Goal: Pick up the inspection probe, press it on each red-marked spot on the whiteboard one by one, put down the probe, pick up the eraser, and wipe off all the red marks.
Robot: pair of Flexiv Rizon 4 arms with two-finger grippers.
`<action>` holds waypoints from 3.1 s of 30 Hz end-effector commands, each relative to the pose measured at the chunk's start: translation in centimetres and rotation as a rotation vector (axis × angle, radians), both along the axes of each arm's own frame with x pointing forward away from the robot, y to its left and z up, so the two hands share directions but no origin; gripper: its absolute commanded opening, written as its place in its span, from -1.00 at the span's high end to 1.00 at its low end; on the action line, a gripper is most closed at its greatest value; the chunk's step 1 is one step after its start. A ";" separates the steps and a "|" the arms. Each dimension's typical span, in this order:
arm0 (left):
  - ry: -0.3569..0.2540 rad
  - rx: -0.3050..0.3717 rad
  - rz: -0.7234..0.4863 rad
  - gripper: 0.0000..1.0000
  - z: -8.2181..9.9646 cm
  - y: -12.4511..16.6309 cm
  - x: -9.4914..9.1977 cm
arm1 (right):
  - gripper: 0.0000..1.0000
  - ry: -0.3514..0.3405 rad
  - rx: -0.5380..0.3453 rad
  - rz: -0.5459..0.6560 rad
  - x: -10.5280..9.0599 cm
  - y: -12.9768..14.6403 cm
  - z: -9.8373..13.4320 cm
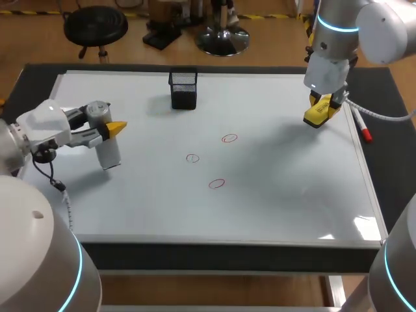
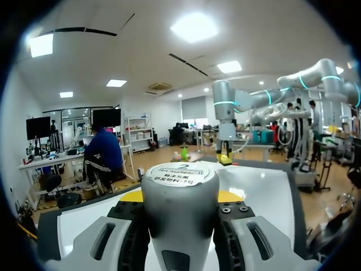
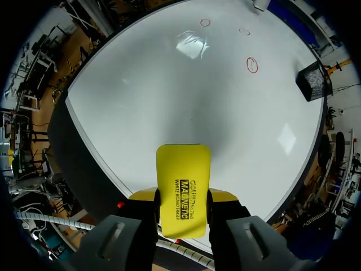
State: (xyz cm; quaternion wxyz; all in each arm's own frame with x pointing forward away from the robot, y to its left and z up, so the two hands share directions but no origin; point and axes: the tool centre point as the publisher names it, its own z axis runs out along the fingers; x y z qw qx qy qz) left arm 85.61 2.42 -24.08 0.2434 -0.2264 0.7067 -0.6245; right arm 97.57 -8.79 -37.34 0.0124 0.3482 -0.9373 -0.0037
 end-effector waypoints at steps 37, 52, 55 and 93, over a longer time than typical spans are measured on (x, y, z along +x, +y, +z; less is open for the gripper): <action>0.007 -0.020 0.073 1.00 -0.2 0.9 0.1 | 1.00 -0.023 -0.092 0.161 -1.5 3.8 0.9; 0.007 -0.020 0.073 1.00 -0.2 0.9 0.1 | 1.00 -0.048 -0.099 0.496 -4.8 16.8 0.6; 0.007 -0.020 0.073 1.00 -0.2 0.9 0.1 | 1.00 -0.052 -0.106 0.552 -5.2 18.9 0.4; 0.007 -0.020 0.073 1.00 -0.2 0.9 0.1 | 1.00 -0.096 0.016 0.906 -9.5 34.6 -2.9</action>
